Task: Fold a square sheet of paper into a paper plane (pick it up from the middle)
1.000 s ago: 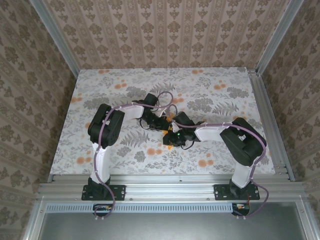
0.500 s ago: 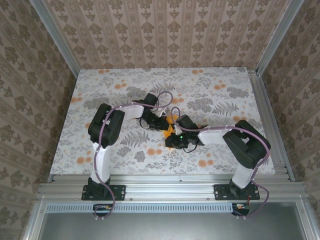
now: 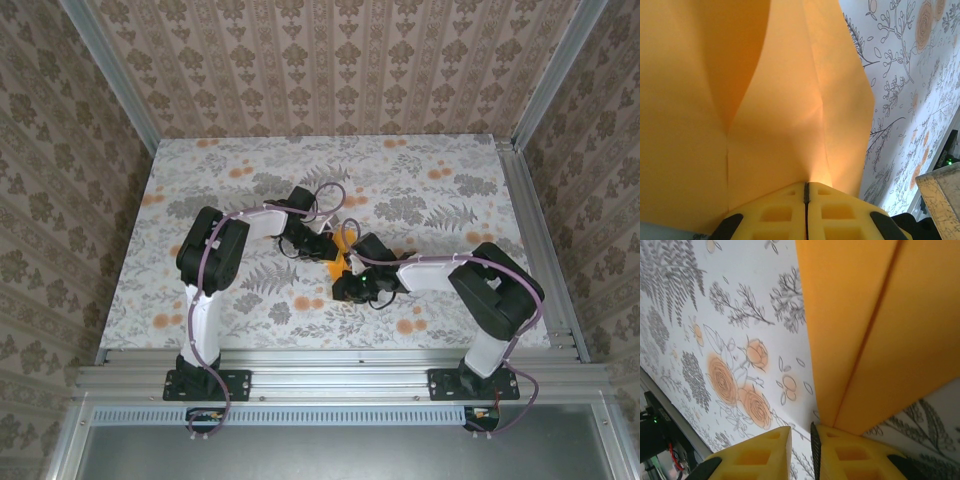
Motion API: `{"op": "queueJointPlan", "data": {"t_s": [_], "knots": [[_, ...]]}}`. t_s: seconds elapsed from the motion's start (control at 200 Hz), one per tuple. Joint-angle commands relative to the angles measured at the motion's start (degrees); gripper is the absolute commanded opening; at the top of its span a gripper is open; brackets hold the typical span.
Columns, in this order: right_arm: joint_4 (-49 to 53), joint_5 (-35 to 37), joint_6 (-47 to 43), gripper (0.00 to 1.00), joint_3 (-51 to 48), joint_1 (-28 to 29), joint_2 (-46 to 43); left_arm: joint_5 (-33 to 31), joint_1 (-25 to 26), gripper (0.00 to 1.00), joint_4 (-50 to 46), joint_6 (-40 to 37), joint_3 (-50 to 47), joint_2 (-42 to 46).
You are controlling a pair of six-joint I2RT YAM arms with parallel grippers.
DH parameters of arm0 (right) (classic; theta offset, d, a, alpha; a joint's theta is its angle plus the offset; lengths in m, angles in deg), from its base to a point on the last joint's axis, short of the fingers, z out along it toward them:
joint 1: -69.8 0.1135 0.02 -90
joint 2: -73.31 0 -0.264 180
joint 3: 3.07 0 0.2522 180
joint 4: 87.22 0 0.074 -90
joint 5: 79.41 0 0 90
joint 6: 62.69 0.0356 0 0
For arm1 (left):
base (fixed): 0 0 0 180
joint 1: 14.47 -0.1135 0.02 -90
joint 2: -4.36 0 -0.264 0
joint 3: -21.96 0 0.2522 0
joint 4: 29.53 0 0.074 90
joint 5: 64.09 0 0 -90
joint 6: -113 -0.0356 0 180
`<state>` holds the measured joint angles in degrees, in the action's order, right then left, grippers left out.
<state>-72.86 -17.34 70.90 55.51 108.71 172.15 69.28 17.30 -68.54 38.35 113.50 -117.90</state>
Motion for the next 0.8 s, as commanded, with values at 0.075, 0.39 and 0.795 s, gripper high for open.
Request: {"op": "queueJointPlan", "data": {"t_s": [0.075, 0.39, 0.795], "knots": [[8.6, -3.3, 0.3, 0.22, 0.1, 0.5, -4.5, -13.1, -0.3, 0.07, -3.4, -2.5, -2.9, -6.8], [-2.6, -3.3, 5.2, 0.21, 4.9, -3.9, -2.4, -12.7, -0.3, 0.07, -3.6, -2.4, -2.6, -6.3], [-3.1, -3.3, 3.8, 0.2, 4.5, -3.4, 5.9, -12.8, -0.4, 0.07, -3.7, -2.6, -2.5, -6.4]]}}
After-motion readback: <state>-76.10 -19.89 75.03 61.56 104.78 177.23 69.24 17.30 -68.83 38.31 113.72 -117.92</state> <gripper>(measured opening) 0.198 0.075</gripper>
